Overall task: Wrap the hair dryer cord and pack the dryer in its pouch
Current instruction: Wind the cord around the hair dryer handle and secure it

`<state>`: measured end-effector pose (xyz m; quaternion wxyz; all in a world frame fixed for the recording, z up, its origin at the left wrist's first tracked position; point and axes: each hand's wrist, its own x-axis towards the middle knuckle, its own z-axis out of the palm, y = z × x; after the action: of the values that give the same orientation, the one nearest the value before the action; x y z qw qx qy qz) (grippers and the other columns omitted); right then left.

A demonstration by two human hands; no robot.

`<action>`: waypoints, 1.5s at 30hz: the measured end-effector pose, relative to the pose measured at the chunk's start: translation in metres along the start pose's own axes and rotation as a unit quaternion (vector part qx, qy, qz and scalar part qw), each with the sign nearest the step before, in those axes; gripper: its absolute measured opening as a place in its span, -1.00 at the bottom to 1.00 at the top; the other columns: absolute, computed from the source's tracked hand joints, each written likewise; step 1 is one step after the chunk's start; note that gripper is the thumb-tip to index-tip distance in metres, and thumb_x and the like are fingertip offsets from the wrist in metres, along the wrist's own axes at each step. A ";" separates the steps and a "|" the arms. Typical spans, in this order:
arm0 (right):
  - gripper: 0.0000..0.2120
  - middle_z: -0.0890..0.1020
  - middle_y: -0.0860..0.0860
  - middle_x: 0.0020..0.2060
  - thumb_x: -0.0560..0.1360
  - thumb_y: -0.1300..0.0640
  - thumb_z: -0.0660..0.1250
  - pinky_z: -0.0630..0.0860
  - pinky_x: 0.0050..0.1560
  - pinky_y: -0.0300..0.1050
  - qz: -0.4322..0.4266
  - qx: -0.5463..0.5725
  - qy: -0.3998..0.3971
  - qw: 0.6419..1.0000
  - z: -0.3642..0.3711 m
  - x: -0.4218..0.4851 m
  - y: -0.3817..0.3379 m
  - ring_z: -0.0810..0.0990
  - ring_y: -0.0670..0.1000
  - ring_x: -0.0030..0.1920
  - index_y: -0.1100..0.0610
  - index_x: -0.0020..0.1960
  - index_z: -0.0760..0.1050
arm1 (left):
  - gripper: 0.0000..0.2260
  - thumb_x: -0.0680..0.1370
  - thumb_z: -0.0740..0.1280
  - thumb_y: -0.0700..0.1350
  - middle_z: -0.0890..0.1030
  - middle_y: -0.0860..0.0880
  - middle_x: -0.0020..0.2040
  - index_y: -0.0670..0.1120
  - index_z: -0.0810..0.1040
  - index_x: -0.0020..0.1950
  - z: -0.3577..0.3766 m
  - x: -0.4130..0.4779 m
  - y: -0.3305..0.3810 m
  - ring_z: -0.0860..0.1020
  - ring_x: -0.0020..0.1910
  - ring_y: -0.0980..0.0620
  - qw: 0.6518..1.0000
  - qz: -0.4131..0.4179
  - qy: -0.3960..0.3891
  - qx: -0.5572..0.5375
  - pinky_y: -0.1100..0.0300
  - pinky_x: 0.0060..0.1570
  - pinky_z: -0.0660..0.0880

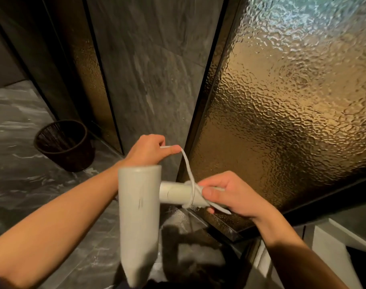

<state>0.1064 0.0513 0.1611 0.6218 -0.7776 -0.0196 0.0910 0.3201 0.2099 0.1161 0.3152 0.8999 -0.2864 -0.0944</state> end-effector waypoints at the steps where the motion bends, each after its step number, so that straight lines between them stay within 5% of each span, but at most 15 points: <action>1: -0.50 0.70 0.16 -0.31 0.49 -0.19 0.41 0.50 -0.39 -0.28 -0.016 0.040 0.029 0.999 -0.001 0.001 -0.002 0.59 -0.05 -0.39 0.25 0.09 0.70 | -0.45 0.44 0.36 0.34 0.36 0.00 -0.45 -0.09 0.32 -0.39 0.011 -0.002 0.000 0.32 -0.43 0.07 0.999 -0.037 -0.025 -0.032 0.03 -0.28 0.30; 4: -0.51 0.64 0.09 -0.41 0.49 -0.23 0.39 0.40 -0.54 -0.32 -0.055 0.112 0.143 0.982 -0.006 0.005 -0.006 0.51 -0.09 -0.53 0.23 0.00 0.69 | -0.46 0.36 0.29 0.48 0.35 0.12 -0.53 0.00 0.35 -0.36 0.040 -0.013 -0.005 0.27 -0.45 0.16 0.983 -0.063 -0.085 -0.153 -0.08 -0.23 0.34; 6: -0.63 0.59 0.12 -0.45 0.51 -0.19 0.36 0.34 -0.59 -0.30 -0.054 0.133 0.242 0.960 -0.011 0.008 -0.007 0.44 -0.07 -0.57 0.11 -0.09 0.71 | -0.42 0.41 0.26 0.46 0.42 0.11 -0.54 -0.08 0.43 -0.33 0.046 -0.025 0.004 0.35 -0.49 0.23 0.968 -0.066 -0.100 -0.219 0.17 -0.28 0.36; 13: -0.82 0.65 -0.01 -0.35 0.59 -0.01 0.37 0.41 -0.36 -0.33 -0.013 -0.099 0.545 0.833 -0.038 0.014 -0.011 0.55 -0.21 -0.38 0.02 -0.15 0.64 | -0.47 0.64 0.13 0.19 0.42 -0.04 -0.46 -0.10 0.33 -0.43 0.028 -0.047 0.052 0.41 -0.42 0.02 0.987 0.045 -0.120 -0.102 0.05 -0.23 0.37; 18: -0.70 0.66 0.01 -0.25 0.57 -0.14 0.33 0.39 -0.25 -0.08 0.096 -0.251 0.557 0.785 -0.043 0.000 -0.005 0.63 0.12 -0.16 0.09 0.00 0.62 | -0.65 0.64 0.18 0.07 0.56 -0.01 -0.36 -0.08 0.52 -0.24 -0.014 -0.054 0.102 0.54 -0.31 0.02 0.971 0.207 -0.117 0.031 -0.03 -0.19 0.51; 23: -0.55 0.70 0.12 -0.15 0.58 -0.27 0.20 0.37 -0.27 -0.03 0.191 -0.448 0.453 0.747 -0.045 -0.016 -0.008 0.66 0.22 -0.12 0.11 -0.02 0.56 | -0.80 0.59 0.24 0.08 0.64 -0.09 -0.10 -0.01 0.54 -0.05 -0.066 -0.045 0.153 0.62 -0.06 -0.17 0.919 0.311 -0.085 0.227 0.03 -0.17 0.53; 26: -0.51 0.68 0.04 -0.24 0.54 -0.35 0.17 0.50 -0.25 0.02 0.181 -0.480 0.355 0.782 -0.057 -0.030 -0.010 0.64 0.14 -0.17 0.06 -0.08 0.58 | -0.68 0.53 0.28 0.28 0.62 -0.12 -0.06 0.04 0.43 -0.16 -0.088 -0.024 0.175 0.62 -0.01 -0.22 0.883 0.337 -0.014 0.326 0.04 -0.20 0.45; 30: -0.56 0.63 0.04 -0.37 0.54 -0.27 0.30 0.38 -0.32 -0.03 0.139 -0.375 0.195 0.896 -0.071 -0.058 -0.022 0.57 -0.02 -0.34 0.10 -0.16 0.65 | -0.40 0.26 0.25 0.57 0.46 -0.06 -0.32 0.01 0.37 -0.31 -0.102 -0.002 0.182 0.53 -0.23 -0.19 0.869 0.364 0.051 0.332 0.10 -0.31 0.35; 35: -0.65 0.60 0.14 -0.38 0.53 -0.17 0.41 0.33 -0.34 -0.10 0.083 -0.181 0.070 0.977 -0.059 -0.076 -0.038 0.46 -0.03 -0.38 0.13 -0.11 0.71 | -0.33 0.18 0.26 0.59 0.42 0.04 -0.48 -0.05 0.37 -0.36 -0.072 0.008 0.174 0.40 -0.41 -0.03 0.896 0.376 0.041 0.233 0.12 -0.43 0.30; 39: -0.40 0.63 0.18 -0.37 0.48 -0.25 0.38 0.44 -0.38 -0.20 -0.011 -0.085 0.084 0.993 -0.053 -0.082 -0.041 0.54 -0.02 -0.38 0.33 0.03 0.68 | -0.35 0.24 0.29 0.54 0.47 0.04 -0.50 -0.10 0.42 -0.41 -0.035 0.014 0.153 0.44 -0.44 0.10 0.949 0.308 -0.037 0.065 0.07 -0.39 0.39; 42: -0.27 0.62 0.14 -0.41 0.45 -0.28 0.40 0.42 -0.52 -0.29 -0.058 0.033 0.157 0.985 -0.047 -0.085 -0.036 0.55 -0.06 -0.49 0.47 0.03 0.60 | -0.45 0.35 0.39 0.41 0.34 0.09 -0.62 -0.02 0.39 -0.50 0.002 0.008 0.132 0.36 -0.56 0.16 0.967 0.224 -0.117 -0.035 0.31 -0.48 0.22; 45: -0.40 0.58 0.13 -0.46 0.47 -0.25 0.41 0.33 -0.63 -0.33 -0.065 0.135 0.280 0.948 -0.039 -0.080 -0.028 0.45 -0.09 -0.59 0.36 -0.05 0.62 | -0.47 0.25 0.31 0.55 0.32 0.13 -0.63 0.12 0.45 -0.57 0.038 -0.019 0.114 0.29 -0.59 0.19 0.952 0.149 -0.159 -0.217 0.26 -0.45 0.19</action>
<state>0.0370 0.0092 0.2061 0.7061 -0.6777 0.1169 -0.1689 0.2388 0.1286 0.1569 0.4637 0.7303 -0.4361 -0.2479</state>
